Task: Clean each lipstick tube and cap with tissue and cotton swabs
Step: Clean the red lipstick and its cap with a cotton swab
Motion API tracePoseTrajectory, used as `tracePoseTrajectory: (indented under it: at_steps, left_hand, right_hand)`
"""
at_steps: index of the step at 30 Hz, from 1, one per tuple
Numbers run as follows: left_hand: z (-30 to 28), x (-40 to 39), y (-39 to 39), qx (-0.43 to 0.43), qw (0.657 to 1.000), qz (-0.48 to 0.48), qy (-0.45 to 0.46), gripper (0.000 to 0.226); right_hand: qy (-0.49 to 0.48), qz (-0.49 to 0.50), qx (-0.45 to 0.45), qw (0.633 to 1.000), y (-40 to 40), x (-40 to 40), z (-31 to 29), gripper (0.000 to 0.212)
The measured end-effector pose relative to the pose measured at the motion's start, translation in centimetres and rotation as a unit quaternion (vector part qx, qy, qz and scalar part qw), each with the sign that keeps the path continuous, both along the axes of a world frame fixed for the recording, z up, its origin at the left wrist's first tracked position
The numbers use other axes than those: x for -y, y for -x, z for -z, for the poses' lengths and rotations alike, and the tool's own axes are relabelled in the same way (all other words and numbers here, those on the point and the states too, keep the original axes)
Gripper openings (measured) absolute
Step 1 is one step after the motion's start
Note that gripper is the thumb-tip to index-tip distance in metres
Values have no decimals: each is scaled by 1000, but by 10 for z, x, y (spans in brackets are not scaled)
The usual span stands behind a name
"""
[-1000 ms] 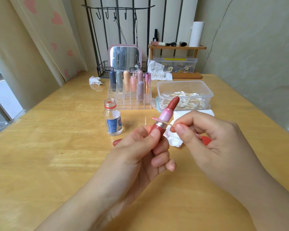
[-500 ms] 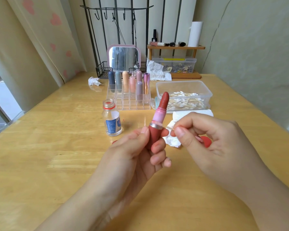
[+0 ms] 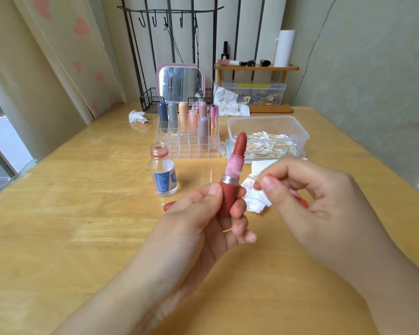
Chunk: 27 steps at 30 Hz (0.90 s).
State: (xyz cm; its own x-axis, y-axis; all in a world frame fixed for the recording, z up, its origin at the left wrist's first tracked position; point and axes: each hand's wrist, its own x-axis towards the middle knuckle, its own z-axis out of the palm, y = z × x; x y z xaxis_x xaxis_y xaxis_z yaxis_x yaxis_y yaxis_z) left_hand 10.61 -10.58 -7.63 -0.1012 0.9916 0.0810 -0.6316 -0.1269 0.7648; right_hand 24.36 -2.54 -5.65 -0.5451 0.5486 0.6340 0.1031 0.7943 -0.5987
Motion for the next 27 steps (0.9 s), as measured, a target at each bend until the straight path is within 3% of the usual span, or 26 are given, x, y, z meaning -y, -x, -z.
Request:
tracePoseTrajectory:
  at_steps: [10, 17, 21, 24, 27]
  left_hand:
    - [-3, 1, 0, 38, 999, 37, -1, 27]
    - [0, 0, 3, 20, 998, 55, -15, 11]
    - [3, -2, 2, 7, 1000, 23, -7, 25]
    - [3, -2, 2, 6, 1000, 21, -12, 28]
    - [3, -3, 3, 19, 1000, 23, -7, 28]
  right_hand:
    - [-14, -14, 25, 1000, 0, 0, 0, 20]
    - [-19, 15, 5, 1000, 0, -2, 1, 20]
    - [-11, 11, 2, 1000, -2, -1, -1, 19]
    - [-12, -11, 28, 999, 0, 0, 1, 20]
    - [-14, 12, 0, 1000, -1, -1, 0, 18]
